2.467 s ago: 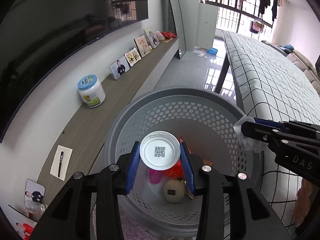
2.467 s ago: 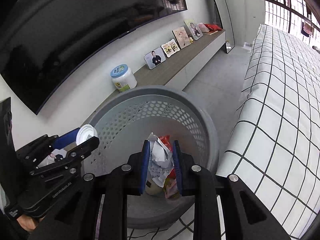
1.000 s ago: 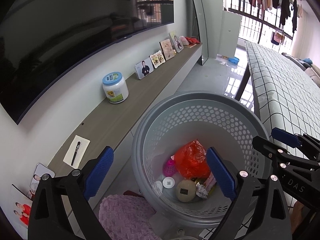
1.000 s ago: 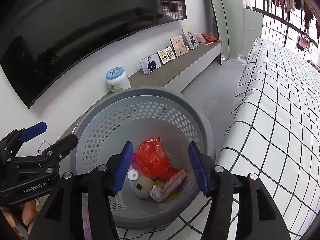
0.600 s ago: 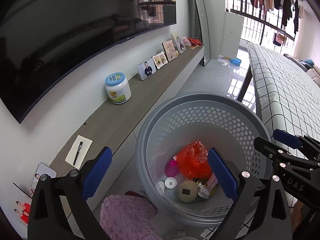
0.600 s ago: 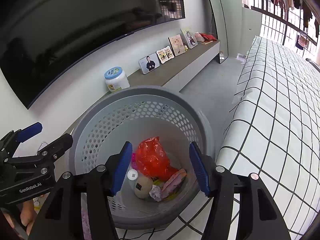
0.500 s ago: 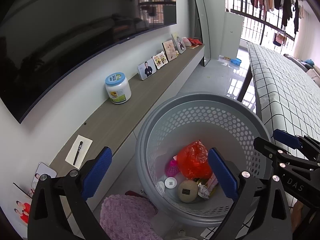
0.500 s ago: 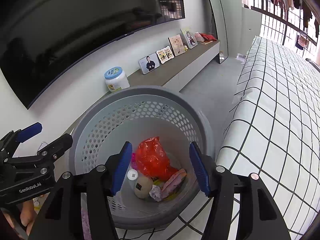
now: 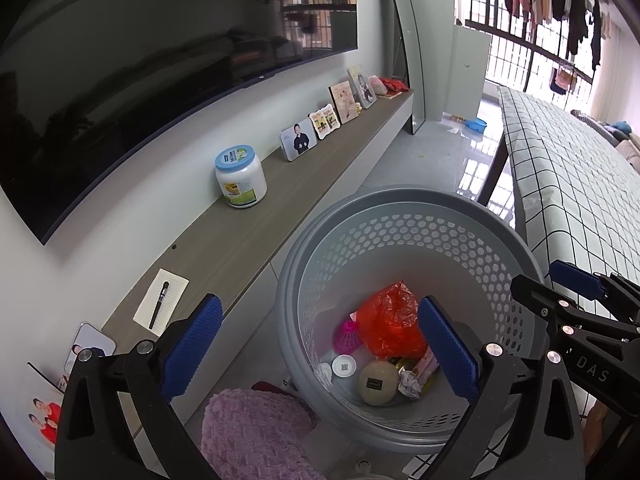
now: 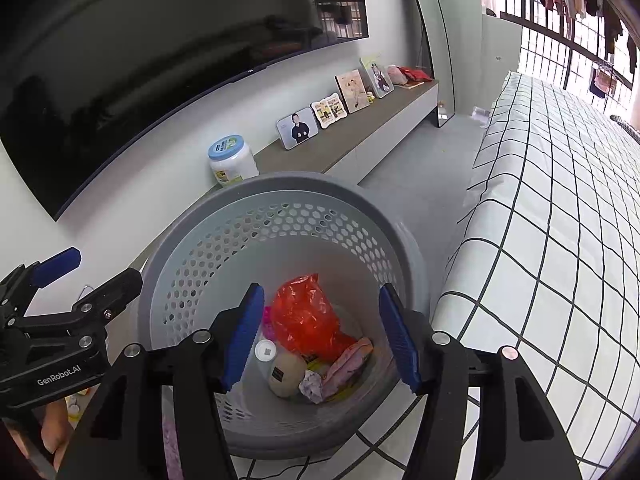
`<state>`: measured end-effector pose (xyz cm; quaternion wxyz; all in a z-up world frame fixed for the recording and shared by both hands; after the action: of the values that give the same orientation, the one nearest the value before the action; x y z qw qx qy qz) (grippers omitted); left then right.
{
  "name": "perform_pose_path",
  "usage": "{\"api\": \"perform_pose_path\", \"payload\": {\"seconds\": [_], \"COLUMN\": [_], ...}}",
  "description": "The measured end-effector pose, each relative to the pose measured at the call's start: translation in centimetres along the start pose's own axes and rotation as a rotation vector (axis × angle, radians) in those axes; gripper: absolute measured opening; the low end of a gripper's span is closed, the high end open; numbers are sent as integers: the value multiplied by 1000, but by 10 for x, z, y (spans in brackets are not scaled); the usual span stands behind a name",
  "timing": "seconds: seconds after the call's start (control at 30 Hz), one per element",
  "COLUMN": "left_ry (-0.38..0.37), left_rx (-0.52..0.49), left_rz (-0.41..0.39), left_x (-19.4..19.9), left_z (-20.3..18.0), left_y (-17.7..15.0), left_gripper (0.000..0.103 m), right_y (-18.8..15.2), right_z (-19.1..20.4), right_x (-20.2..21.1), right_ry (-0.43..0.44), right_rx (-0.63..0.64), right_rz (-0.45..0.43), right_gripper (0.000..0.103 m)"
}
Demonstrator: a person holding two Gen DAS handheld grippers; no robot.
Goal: Collect trash
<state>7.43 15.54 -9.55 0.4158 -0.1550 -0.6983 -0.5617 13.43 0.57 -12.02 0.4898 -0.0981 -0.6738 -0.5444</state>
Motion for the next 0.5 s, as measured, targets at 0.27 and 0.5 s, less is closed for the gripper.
{"api": "perform_pose_path", "payload": {"seconds": [0.27, 0.5], "left_ry": [4, 5], "left_rx": [0, 0], "left_rz": [3, 6], "left_x": [-1, -2], "left_z": [0, 0], "left_y": [-1, -2], "left_gripper": [97, 97], "right_y": [0, 0], "right_z": [1, 1], "right_x": [-1, -1], "right_ry": [-1, -1], "right_rx": [2, 2], "right_rz": [3, 4], "right_gripper": [58, 58]}}
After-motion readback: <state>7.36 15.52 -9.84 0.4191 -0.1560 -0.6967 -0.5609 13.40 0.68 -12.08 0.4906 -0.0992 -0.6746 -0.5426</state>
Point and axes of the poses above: each gripper's, at about its wrist camera, not at the fingertips, and x roughly against the way its jaws point, z to its left, y to its top, the point moved 8 cm from there along -x, roughly the way its jaws point, and after that the axes turned 8 degrees about x, right-handed, at the moved point
